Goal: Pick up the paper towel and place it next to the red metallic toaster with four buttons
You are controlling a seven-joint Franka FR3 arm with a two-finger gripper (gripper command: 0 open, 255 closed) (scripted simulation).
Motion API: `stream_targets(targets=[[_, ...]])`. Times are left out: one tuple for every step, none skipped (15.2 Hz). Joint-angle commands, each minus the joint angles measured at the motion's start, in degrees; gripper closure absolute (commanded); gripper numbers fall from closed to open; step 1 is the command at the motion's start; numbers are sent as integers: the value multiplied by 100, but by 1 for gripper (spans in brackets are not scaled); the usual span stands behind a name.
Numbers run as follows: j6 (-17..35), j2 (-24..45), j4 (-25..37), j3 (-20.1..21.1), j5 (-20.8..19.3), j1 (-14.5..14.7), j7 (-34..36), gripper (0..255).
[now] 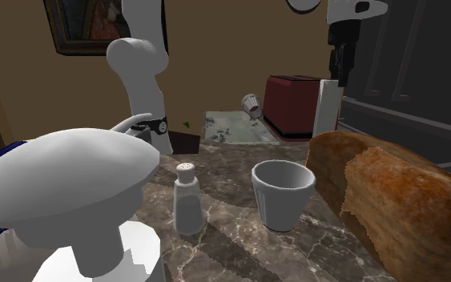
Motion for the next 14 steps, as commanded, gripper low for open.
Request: stream_targets(targets=[[0,0,0,0,0,0,0,0],[0,0,0,0,0,0,0,0],[0,0,0,0,0,0,0,0],[-175,-76,98,5,5,5,-3,0],[-351,-146,205,9,10,11,-6,0],[-528,-209,319,14,15,16,-9,0],[-669,-253,415,17,19,20,-12,0],[-669,-253,415,18,19,20,-12,0],[-669,-254,414,18,19,20,-12,0],[-669,-253,415,18,19,20,-12,0],[-669,-253,415,18,19,20,-12,0],[-669,-253,415,18,19,20,-12,0],[-669,-253,415,18,19,20,-12,0],[-669,-253,415,18,19,20,-12,0]])
